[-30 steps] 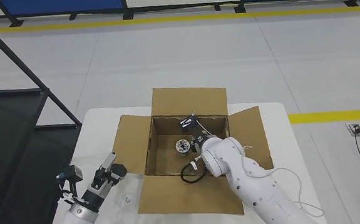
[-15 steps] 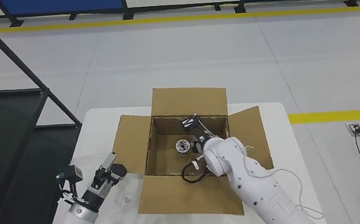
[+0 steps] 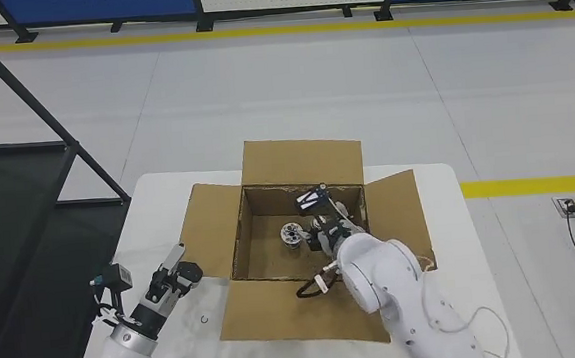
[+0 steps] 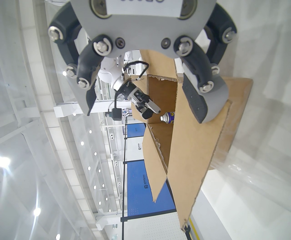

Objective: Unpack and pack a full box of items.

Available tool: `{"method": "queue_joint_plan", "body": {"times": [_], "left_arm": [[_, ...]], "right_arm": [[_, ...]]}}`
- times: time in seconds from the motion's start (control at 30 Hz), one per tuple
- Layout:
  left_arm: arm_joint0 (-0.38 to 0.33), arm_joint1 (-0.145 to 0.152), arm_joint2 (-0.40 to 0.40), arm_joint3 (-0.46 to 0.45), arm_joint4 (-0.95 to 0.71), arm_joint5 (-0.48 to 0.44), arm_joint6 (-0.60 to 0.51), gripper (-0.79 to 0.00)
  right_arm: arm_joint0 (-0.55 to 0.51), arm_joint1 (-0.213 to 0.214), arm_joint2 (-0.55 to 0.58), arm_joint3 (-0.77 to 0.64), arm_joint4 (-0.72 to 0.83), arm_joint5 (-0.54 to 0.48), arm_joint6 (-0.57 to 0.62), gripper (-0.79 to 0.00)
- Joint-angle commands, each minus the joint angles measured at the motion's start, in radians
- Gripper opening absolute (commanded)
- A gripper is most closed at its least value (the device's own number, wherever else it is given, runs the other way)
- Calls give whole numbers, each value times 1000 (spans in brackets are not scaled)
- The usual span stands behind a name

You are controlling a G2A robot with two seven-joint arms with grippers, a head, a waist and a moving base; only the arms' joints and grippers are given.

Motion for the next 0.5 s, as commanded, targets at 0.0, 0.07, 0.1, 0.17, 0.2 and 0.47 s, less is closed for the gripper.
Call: {"method": "queue_joint_plan", "body": {"times": [0.0, 0.07, 0.1, 0.17, 0.2, 0.47], "left_arm": [[0, 0, 0, 0, 0, 0, 0, 0], [0, 0, 0, 0, 0, 0, 0, 0], [0, 0, 0, 0, 0, 0, 0, 0], [0, 0, 0, 0, 0, 0, 0, 0], [0, 0, 0, 0, 0, 0, 0, 0], [0, 0, 0, 0, 0, 0, 0, 0]], "right_arm": [[-56, 9, 33, -104, -4, -20, -11, 0], [-115, 16, 76, -193, 31, -36, -42, 0], [-141, 20, 92, -229, 31, -44, -51, 0], [-157, 22, 101, -250, 25, -42, -54, 0], [-157, 22, 101, -250, 25, -42, -54, 0], [-157, 22, 101, -250, 25, -42, -54, 0]]}}
